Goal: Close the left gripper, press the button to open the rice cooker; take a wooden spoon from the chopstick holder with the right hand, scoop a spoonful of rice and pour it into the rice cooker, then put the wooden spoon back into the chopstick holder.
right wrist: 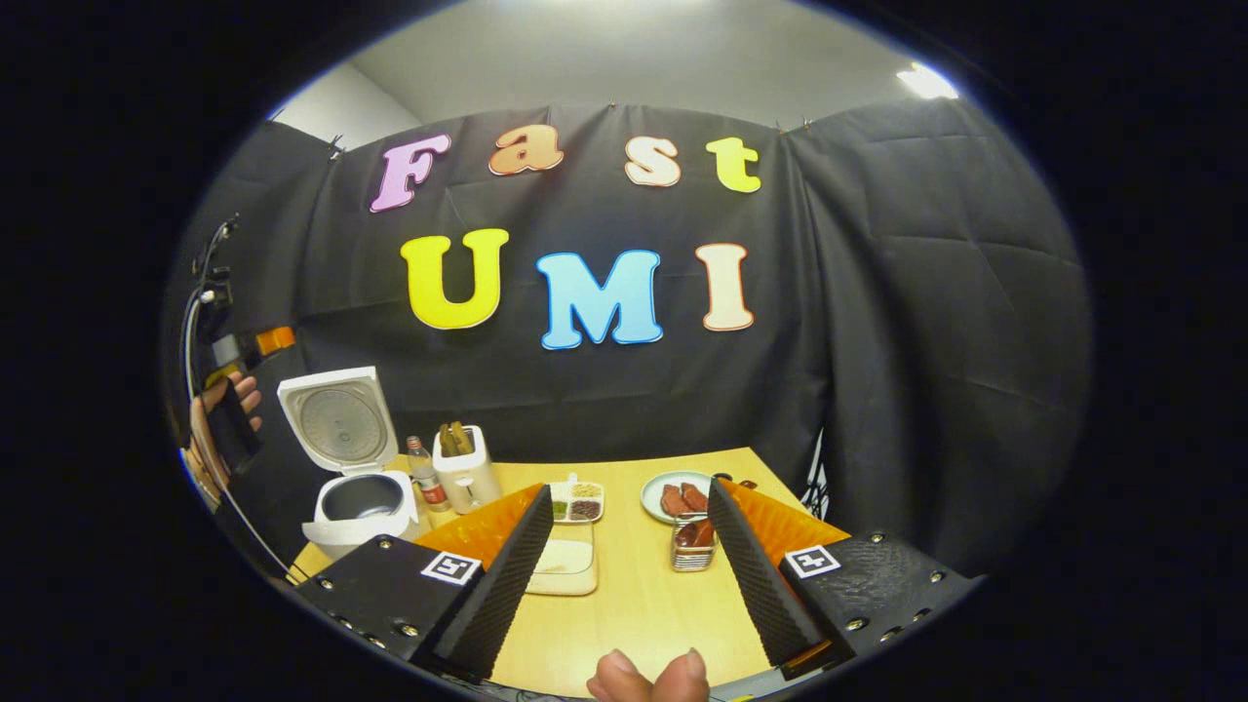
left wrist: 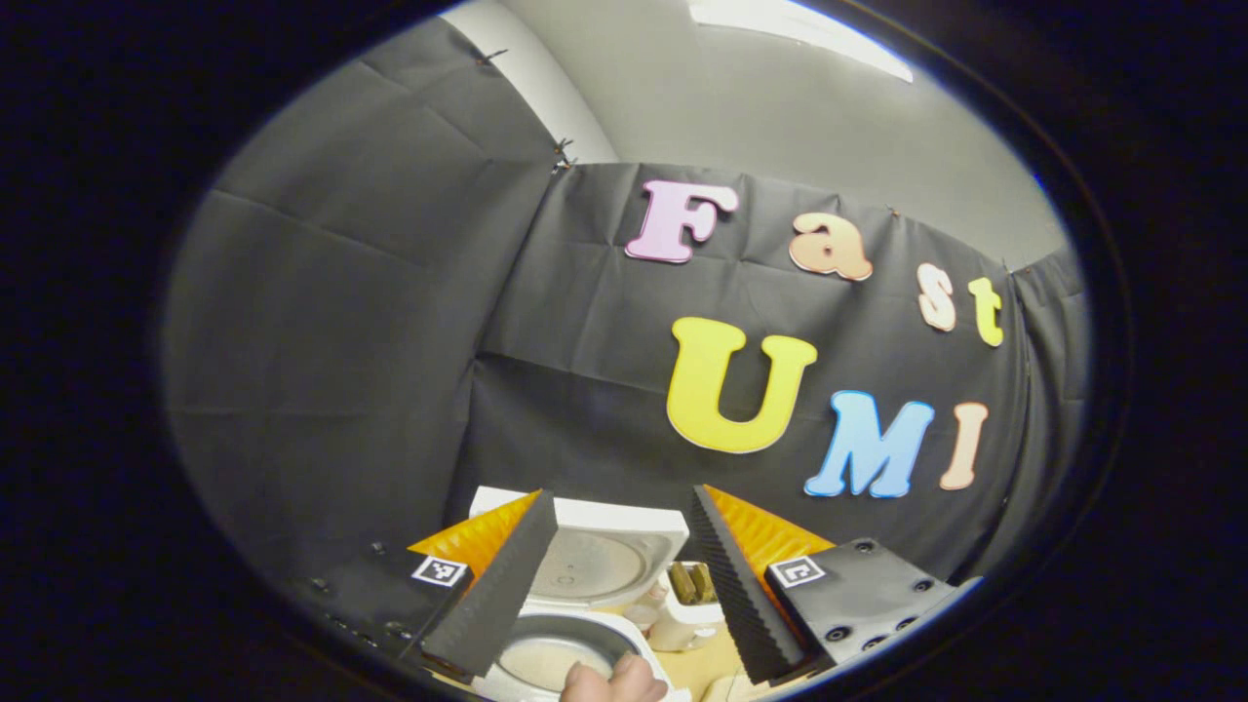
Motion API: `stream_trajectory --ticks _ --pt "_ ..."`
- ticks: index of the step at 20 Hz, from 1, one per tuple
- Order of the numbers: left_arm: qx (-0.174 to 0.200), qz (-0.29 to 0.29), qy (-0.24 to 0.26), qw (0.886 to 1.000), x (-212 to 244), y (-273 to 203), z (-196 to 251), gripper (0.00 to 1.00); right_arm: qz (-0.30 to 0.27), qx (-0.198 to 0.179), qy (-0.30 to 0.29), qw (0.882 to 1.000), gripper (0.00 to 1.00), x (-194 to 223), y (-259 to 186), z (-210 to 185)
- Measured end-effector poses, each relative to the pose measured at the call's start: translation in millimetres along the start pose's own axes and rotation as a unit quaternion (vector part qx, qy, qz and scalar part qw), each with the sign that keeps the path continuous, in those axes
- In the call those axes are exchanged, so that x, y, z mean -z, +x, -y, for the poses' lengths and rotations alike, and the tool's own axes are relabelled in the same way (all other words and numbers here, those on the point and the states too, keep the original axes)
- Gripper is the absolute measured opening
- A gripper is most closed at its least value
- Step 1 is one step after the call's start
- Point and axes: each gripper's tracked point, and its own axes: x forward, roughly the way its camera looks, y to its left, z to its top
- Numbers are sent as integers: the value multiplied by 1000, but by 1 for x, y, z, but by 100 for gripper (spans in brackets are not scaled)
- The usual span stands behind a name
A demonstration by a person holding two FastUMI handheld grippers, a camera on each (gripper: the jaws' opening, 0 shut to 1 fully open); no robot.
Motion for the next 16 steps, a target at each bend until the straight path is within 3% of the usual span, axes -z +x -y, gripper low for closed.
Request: stream_trajectory --ticks 4,5,9,10,11,14,16 --pt "-38 -38 15 998 31 82 -9 92 -3 -7 -45 999 97 4 -15 -22" --pt "-43 -53 18 998 40 108 -5 97 -4 -9 -55 998 98 4 -16 -26" --pt "-67 -84 15 994 50 164 -17 97 -22 -18 -72 997 98 18 -18 -42" --pt "-73 -98 15 992 53 166 -27 100 -28 -19 -73 997 98 20 -18 -43" --pt "-80 -112 18 990 59 177 -30 92 -32 -21 -72 997 98 22 -18 -45" --pt "-110 -164 60 979 93 193 -36 100 -43 -29 -68 996 98 27 -18 -49" --pt "-113 -179 107 972 107 196 -36 92 -54 -39 -56 996 98 29 -13 -51"
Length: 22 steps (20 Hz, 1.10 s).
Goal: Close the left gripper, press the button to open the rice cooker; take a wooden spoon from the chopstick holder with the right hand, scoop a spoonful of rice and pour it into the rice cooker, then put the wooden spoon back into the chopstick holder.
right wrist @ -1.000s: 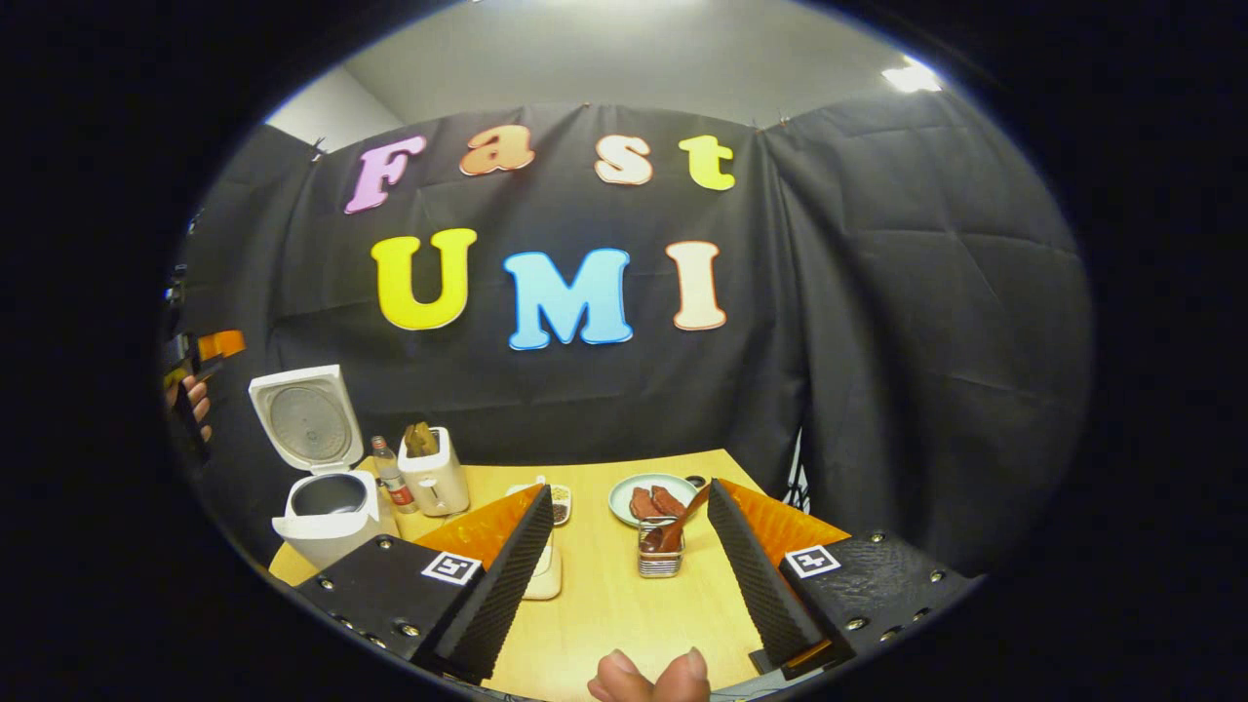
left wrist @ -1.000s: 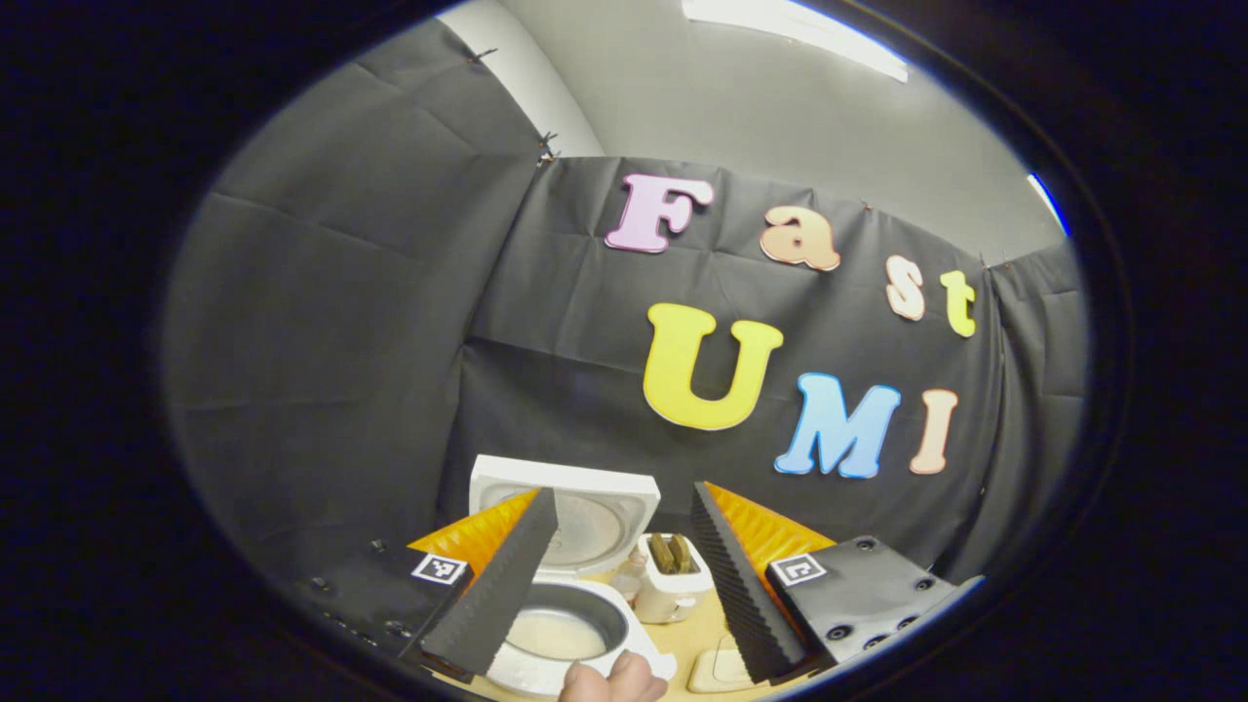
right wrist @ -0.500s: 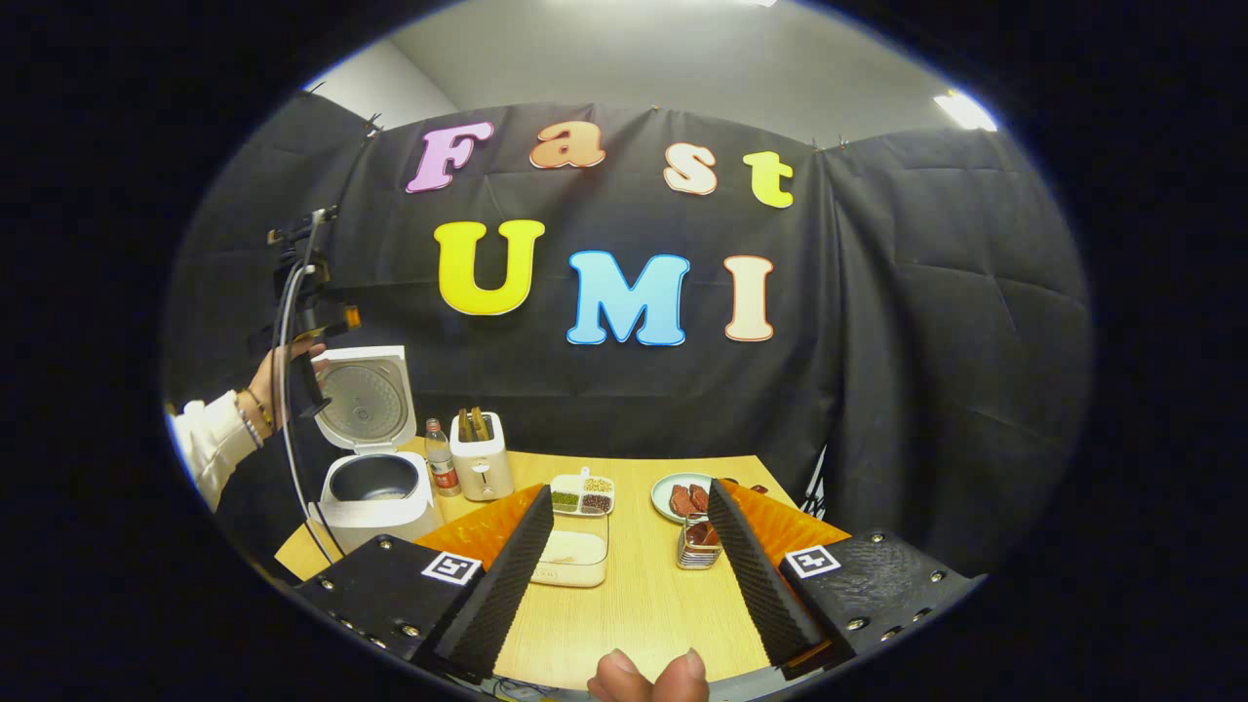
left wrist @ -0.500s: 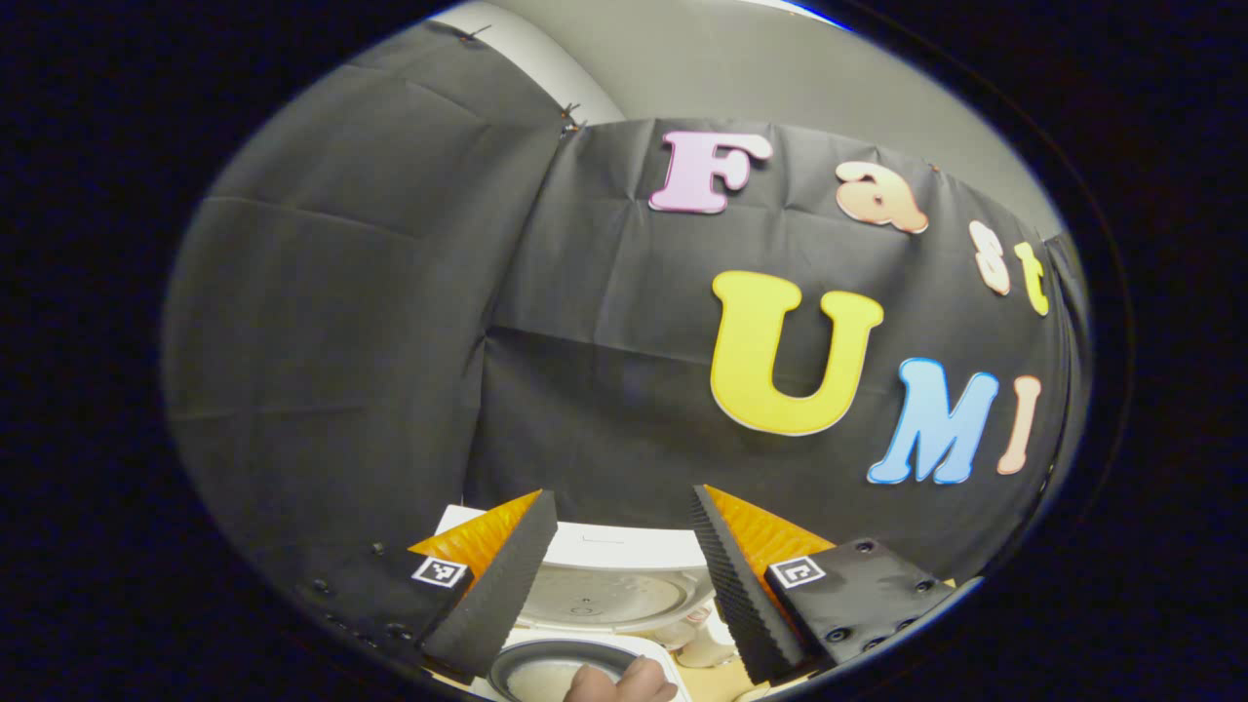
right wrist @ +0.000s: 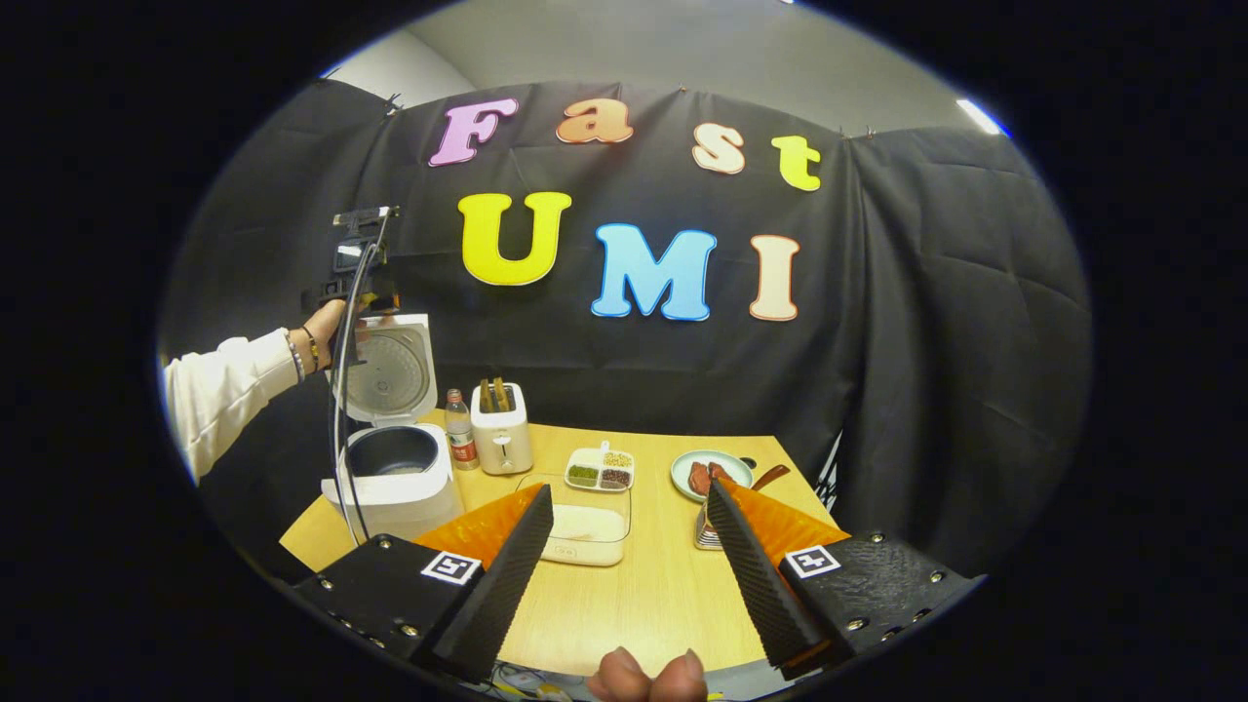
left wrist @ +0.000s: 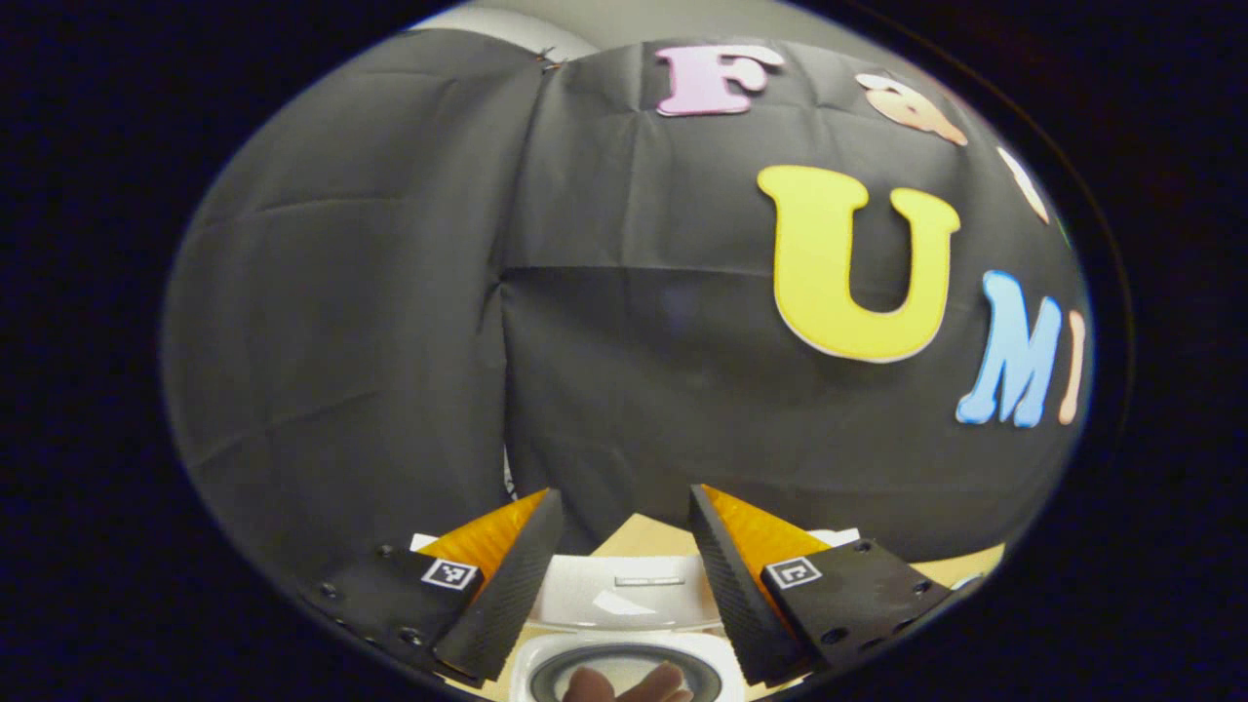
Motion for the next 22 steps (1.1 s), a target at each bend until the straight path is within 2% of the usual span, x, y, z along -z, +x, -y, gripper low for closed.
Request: stream_trajectory --ticks 6,9,10,13,17,18,19,22 --pt "13 1 1 1000 -6 -7 4 94 1 -16 0 1000 98 0 -3 -10" --pt "25 11 1 1000 -8 -7 5 94 -5 -17 9 1000 97 5 -6 -10" --pt "26 13 2 1000 -7 -7 4 91 -7 -18 11 1000 98 7 -7 -10" --pt "27 13 1 1000 0 -8 5 94 -13 -20 17 1000 98 14 -13 -10" --pt "30 8 6 999 -9 -7 5 92 -16 -19 18 1000 98 20 -19 -7" --pt "35 2 7 999 -8 -4 7 90 -17 -18 21 999 98 22 -20 -6" --pt "40 -13 7 999 -3 1 9 93 -20 -19 25 999 98 24 -21 -5" --pt "35 -57 16 998 2 11 10 95 -28 -20 32 999 98 30 -21 -5"
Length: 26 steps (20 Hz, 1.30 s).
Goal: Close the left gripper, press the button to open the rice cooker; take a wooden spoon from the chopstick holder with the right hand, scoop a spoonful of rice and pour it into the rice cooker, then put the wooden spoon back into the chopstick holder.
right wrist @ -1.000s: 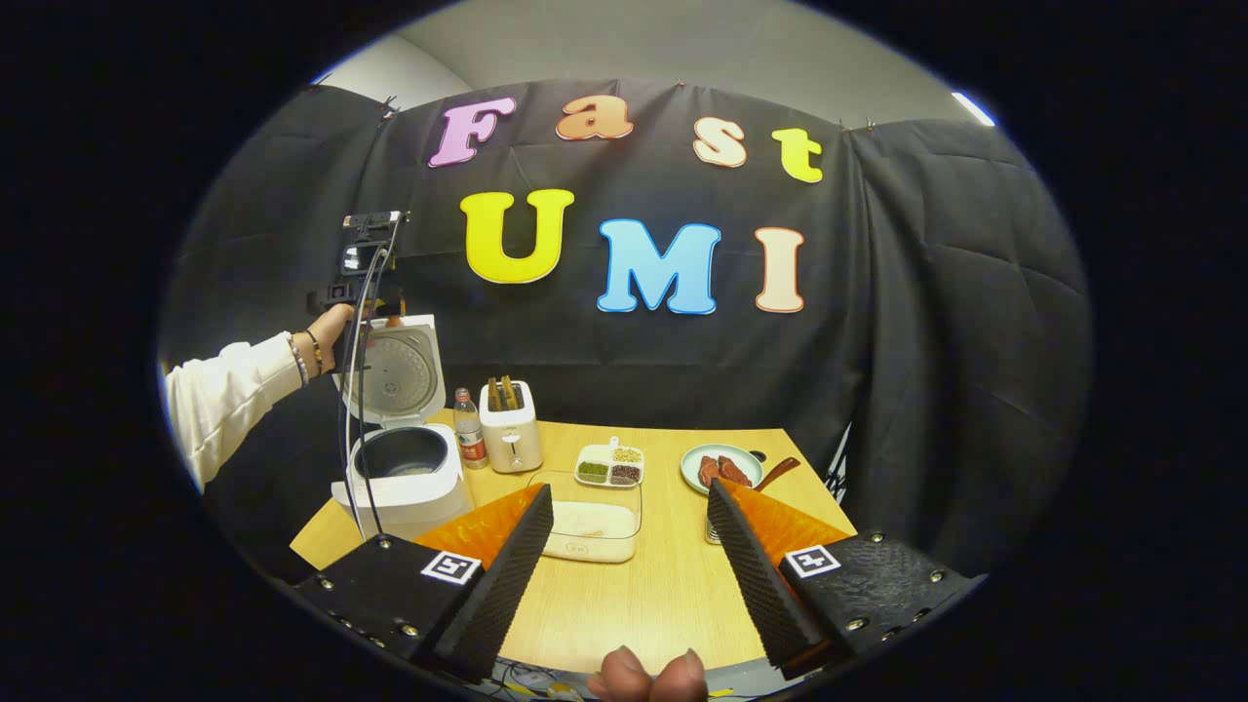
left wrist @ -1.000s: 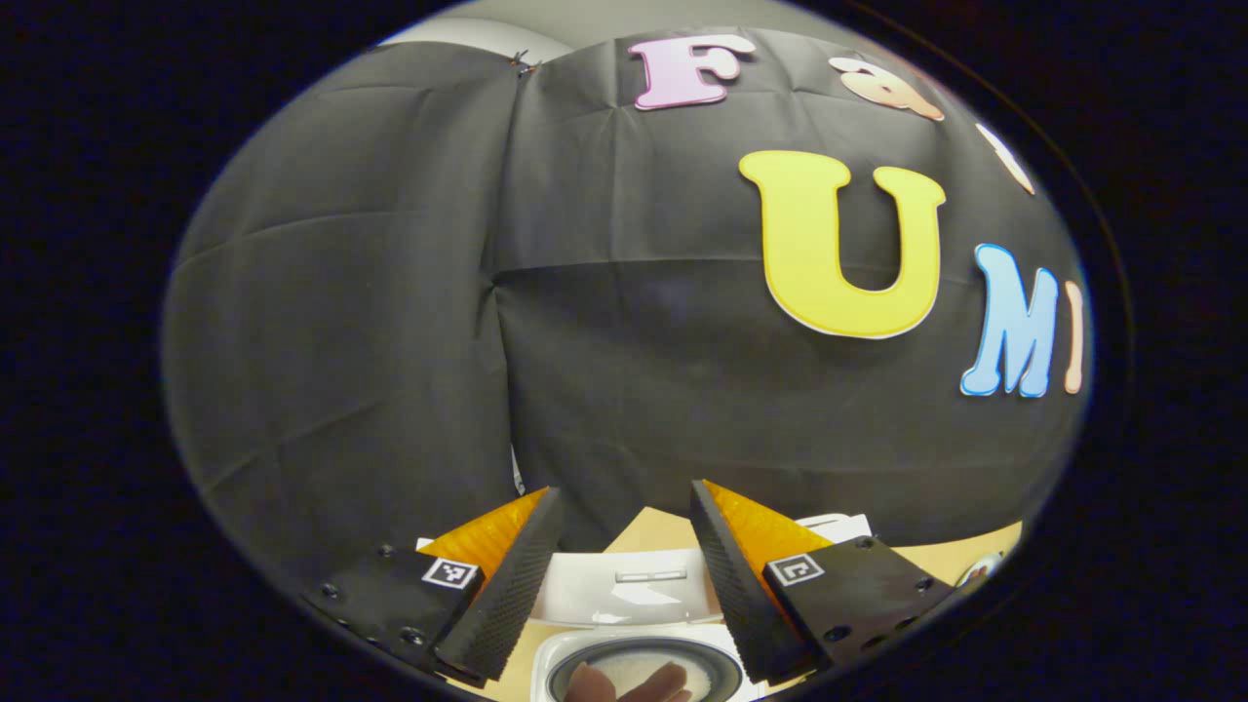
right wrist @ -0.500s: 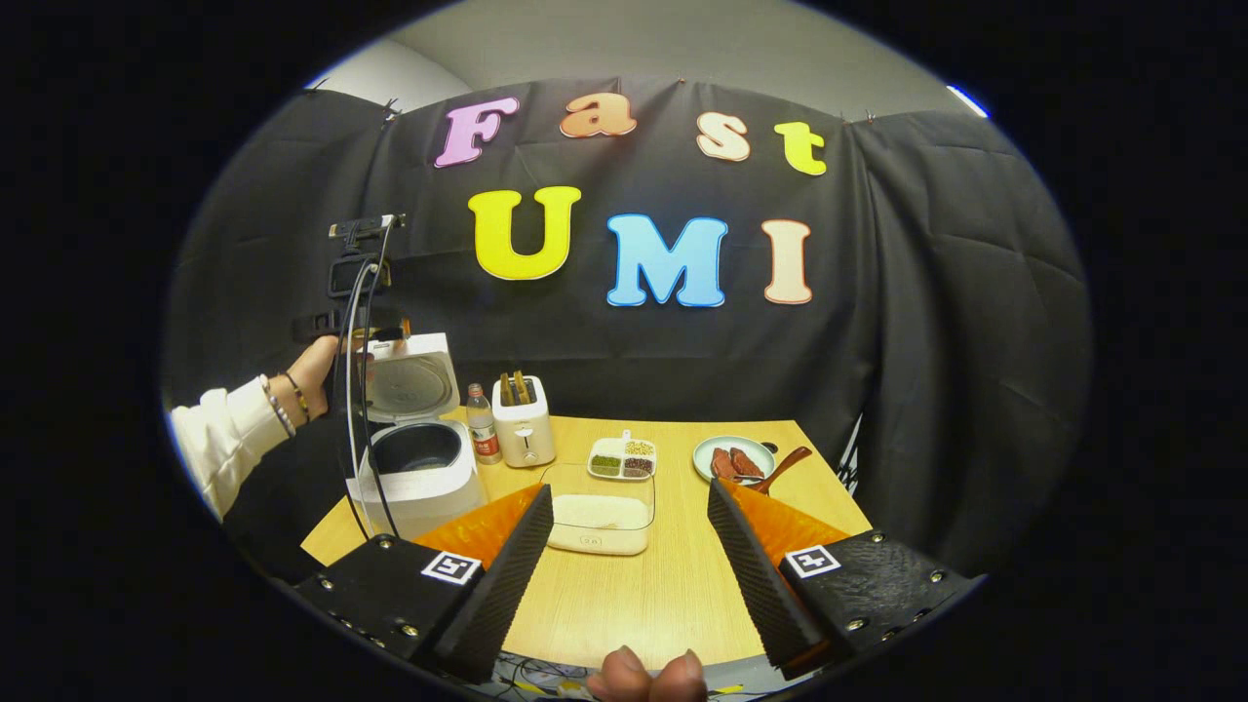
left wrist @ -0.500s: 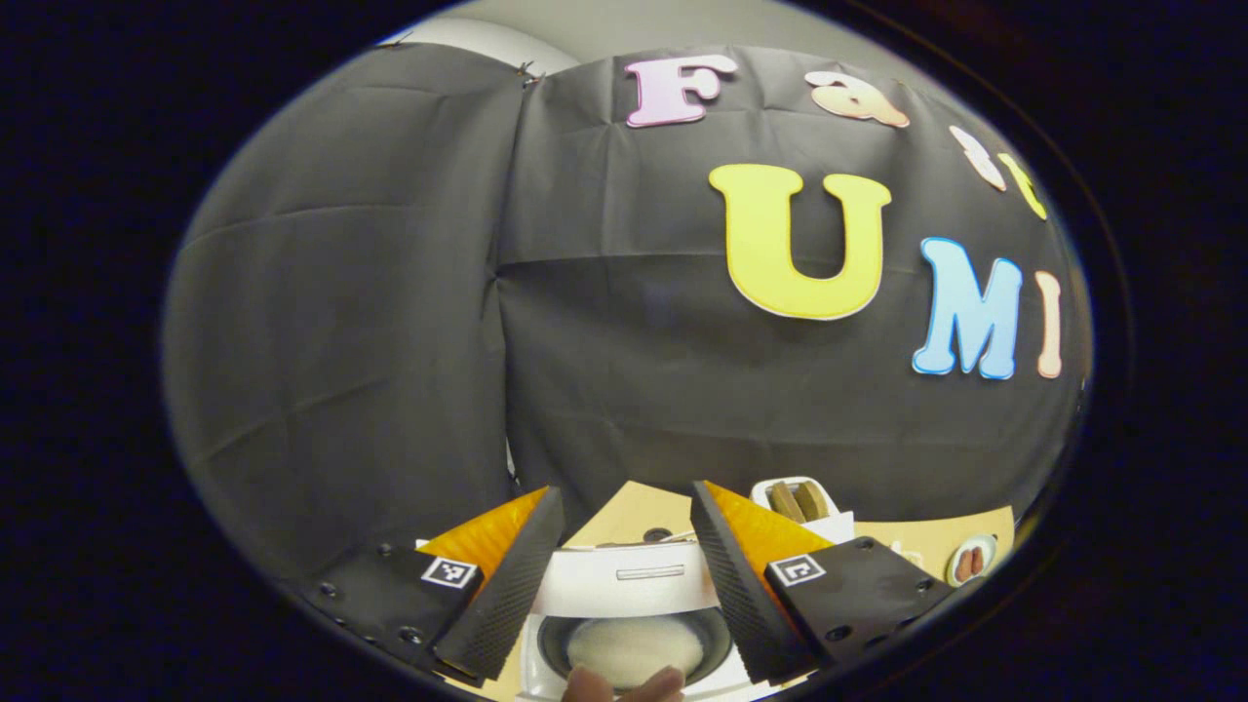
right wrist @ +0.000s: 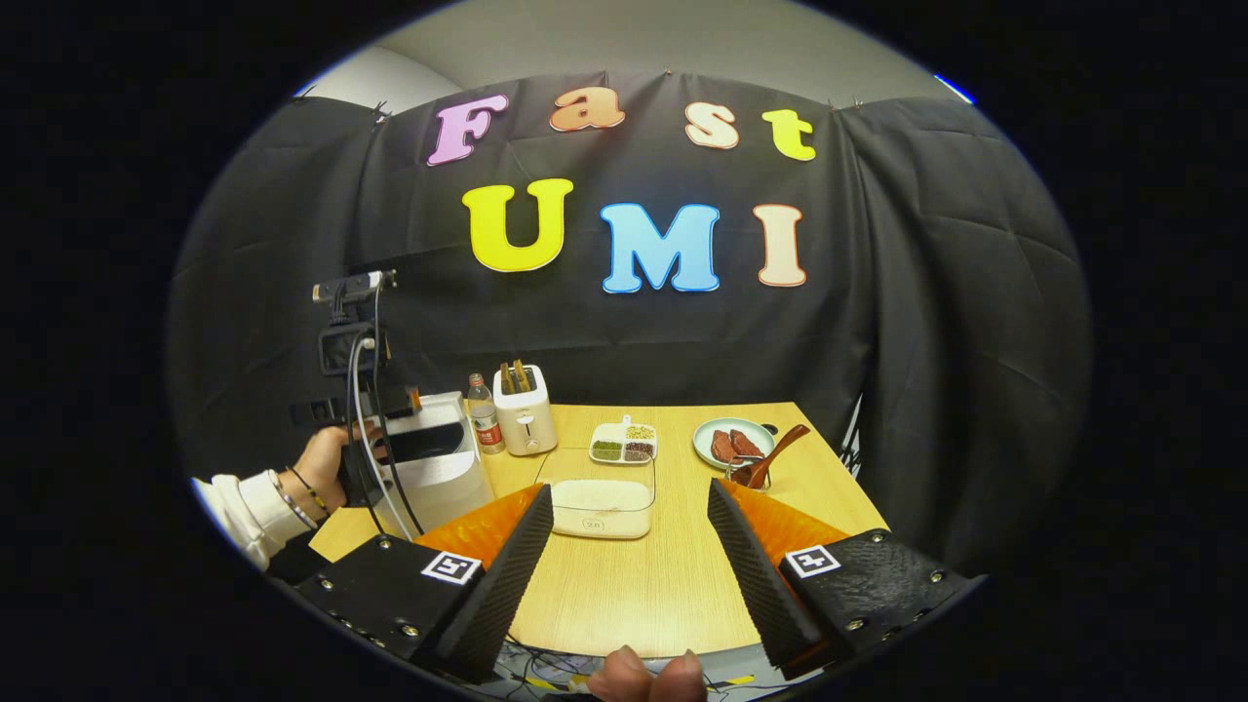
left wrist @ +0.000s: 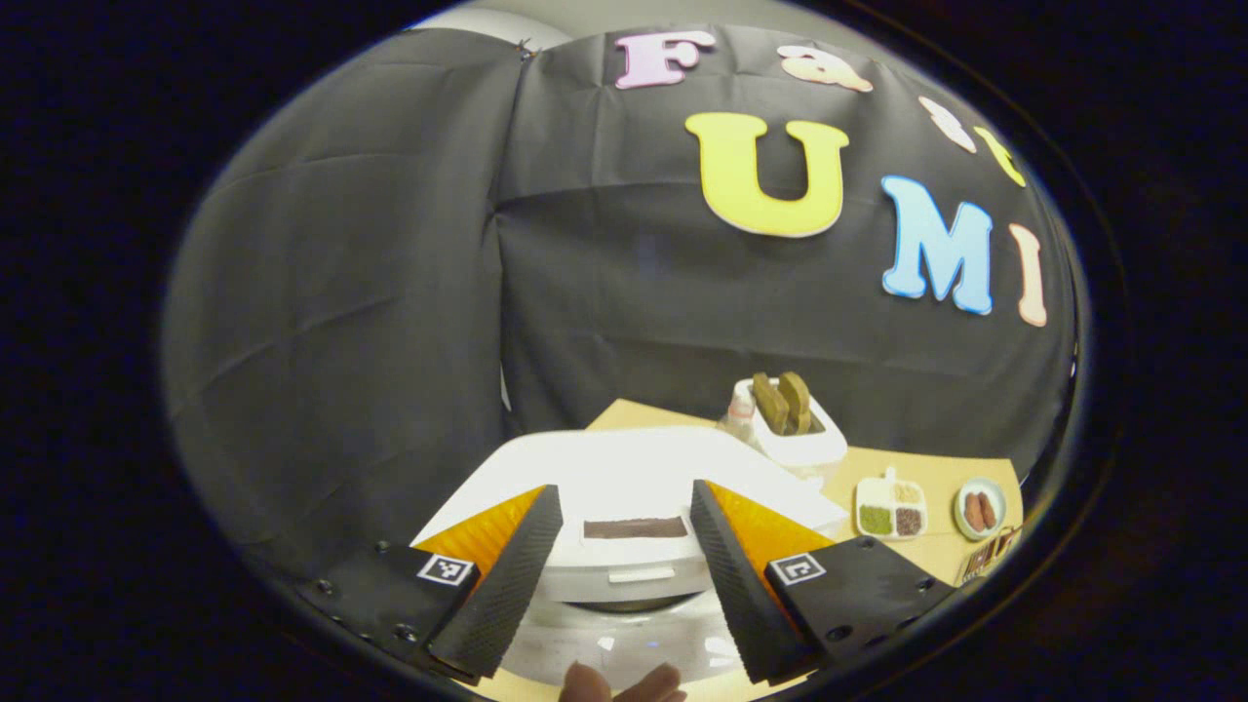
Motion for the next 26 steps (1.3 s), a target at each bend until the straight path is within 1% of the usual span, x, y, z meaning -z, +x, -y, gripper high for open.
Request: stream_trajectory --ticks 1,2,4,5,6,7,8,9,10,11,12,13,14,15,17,19,20,21,24,26 --pt "-2 -10 4 1000 -1 4 2 96 -3 0 -1 1000 98 3 0 0" --pt "-5 -23 8 1000 4 7 3 92 -5 0 -4 1000 98 6 -1 0" --pt "-9 -63 12 998 13 12 5 94 -8 -1 -7 1000 98 8 -1 -1" --pt "-11 -44 8 999 -1 7 6 96 -9 -2 -6 1000 98 9 -2 -1" --pt "-10 -21 15 1000 -7 13 6 95 -10 -2 -6 1000 98 11 -2 -2" --pt "-11 -31 18 999 -11 7 6 94 -10 -2 -6 1000 98 11 -3 -2" --pt "-6 -8 17 1000 -8 9 5 93 -9 -1 -7 1000 98 11 -3 0" --pt "-2 -12 12 1000 -2 10 7 99 -8 0 -8 1000 98 10 -4 2" --pt "5 -7 11 1000 -3 7 6 92 -8 2 -8 1000 98 11 -4 3" --pt "13 -12 10 1000 -3 4 6 92 -7 3 -8 1000 98 10 -4 6" --pt "23 -22 7 999 0 -1 6 96 -5 4 -9 1000 98 8 -5 8" --pt "33 -33 -3 999 0 -9 8 96 -3 5 -12 1000 98 5 -4 10" --pt "43 -31 -13 998 -7 -19 10 96 2 6 -16 1000 98 3 -4 13" --pt "51 -17 -17 998 -19 -31 12 96 9 7 -20 1000 98 -2 -3 17" --pt "65 23 -9 998 -51 -69 13 96 21 5 -26 999 98 -12 -3 25" --pt "99 61 -14 993 -84 -123 27 97 42 5 -33 999 98 -28 -5 39" --pt "118 75 -16 990 -94 -156 34 95 53 7 -36 998 98 -36 -9 47" --pt "131 87 -18 987 -103 -187 40 96 64 8 -38 997 98 -45 -13 58" --pt "181 132 -36 974 -130 -292 69 94 104 6 -31 994 98 -72 -37 96" --pt "202 168 -41 964 -143 -364 91 94 132 3 -25 991 98 -88 -58 127"
